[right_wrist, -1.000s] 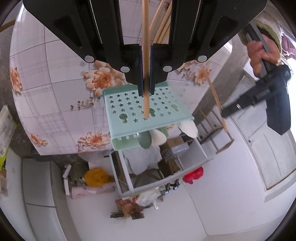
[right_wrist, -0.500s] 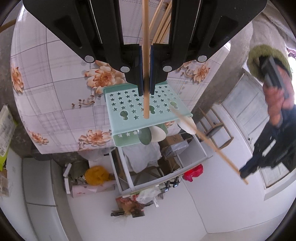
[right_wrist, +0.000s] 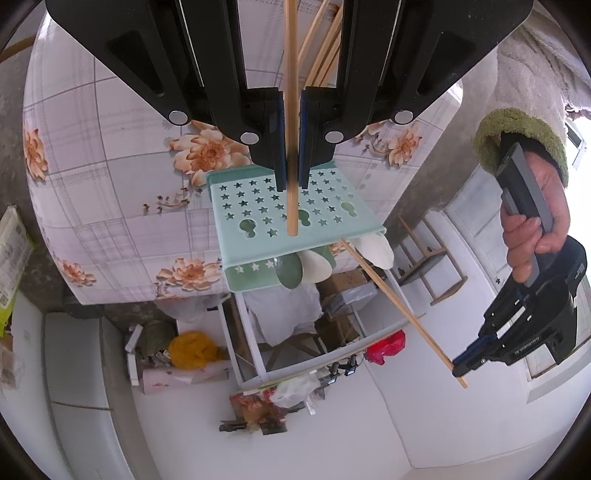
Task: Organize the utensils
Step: 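Insert the chopstick into the holder with the left tool while the right tool holds its chopstick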
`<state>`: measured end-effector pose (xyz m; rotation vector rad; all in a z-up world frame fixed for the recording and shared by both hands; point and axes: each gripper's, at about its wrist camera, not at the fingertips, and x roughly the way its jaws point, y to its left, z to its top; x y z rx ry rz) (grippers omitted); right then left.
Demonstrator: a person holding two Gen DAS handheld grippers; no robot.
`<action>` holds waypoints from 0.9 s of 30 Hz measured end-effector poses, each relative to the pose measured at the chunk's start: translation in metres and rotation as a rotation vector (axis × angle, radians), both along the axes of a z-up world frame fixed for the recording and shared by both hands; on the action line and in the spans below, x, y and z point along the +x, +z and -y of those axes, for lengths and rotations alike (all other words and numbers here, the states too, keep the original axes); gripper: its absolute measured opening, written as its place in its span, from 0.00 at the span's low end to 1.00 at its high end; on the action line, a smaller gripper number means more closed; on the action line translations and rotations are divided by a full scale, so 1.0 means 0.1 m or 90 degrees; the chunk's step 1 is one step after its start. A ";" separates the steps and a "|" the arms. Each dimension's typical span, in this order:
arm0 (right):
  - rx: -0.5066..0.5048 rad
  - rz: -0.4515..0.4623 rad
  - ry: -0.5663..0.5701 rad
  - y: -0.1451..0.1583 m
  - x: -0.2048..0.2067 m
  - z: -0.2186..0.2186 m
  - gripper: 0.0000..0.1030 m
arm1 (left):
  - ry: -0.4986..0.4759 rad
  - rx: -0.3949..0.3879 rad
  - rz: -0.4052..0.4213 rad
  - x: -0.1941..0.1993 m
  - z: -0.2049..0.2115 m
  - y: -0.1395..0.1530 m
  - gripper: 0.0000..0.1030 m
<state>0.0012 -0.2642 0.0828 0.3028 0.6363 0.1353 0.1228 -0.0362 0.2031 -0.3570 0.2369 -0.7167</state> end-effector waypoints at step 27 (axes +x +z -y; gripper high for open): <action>-0.025 0.070 0.028 0.44 0.12 -0.12 0.04 | 0.015 0.071 -0.077 0.01 0.05 -0.88 0.38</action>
